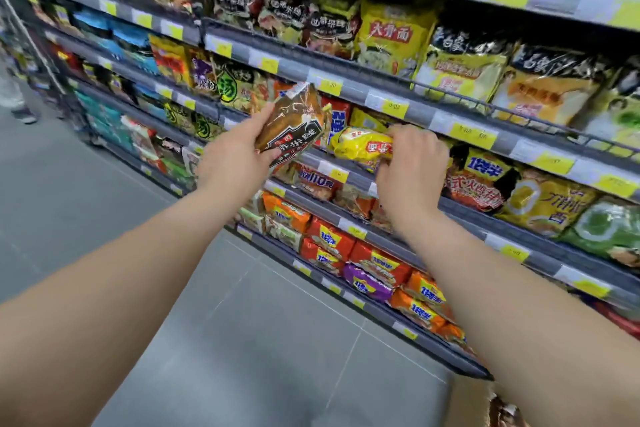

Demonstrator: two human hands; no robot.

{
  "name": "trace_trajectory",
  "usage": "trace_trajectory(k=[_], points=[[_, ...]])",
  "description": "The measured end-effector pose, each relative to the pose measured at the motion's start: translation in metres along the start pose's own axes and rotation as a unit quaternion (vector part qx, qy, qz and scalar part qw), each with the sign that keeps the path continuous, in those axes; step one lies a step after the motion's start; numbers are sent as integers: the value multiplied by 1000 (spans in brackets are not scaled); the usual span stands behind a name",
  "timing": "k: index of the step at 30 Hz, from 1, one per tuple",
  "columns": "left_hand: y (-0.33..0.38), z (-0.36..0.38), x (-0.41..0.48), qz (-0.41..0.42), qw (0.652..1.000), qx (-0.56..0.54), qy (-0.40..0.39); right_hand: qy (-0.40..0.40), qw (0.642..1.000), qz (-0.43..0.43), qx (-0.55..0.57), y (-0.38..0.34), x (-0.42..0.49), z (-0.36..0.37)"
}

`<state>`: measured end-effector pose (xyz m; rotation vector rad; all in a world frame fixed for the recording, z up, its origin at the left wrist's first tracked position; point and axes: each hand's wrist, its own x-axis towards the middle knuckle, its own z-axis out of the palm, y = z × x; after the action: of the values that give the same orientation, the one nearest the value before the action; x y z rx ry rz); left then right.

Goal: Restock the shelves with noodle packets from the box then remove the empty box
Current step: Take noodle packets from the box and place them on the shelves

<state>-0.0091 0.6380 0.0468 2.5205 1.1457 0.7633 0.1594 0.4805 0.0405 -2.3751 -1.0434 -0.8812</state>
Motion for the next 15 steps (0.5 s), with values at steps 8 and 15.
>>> trace_trajectory(k=[8, 15], points=[[-12, 42, 146, 120, 988, -10, 96, 143, 988, -54, -32, -10, 100, 78], [-24, 56, 251, 209, 966, 66, 135, 175, 981, -46, -66, -14, 173, 123]])
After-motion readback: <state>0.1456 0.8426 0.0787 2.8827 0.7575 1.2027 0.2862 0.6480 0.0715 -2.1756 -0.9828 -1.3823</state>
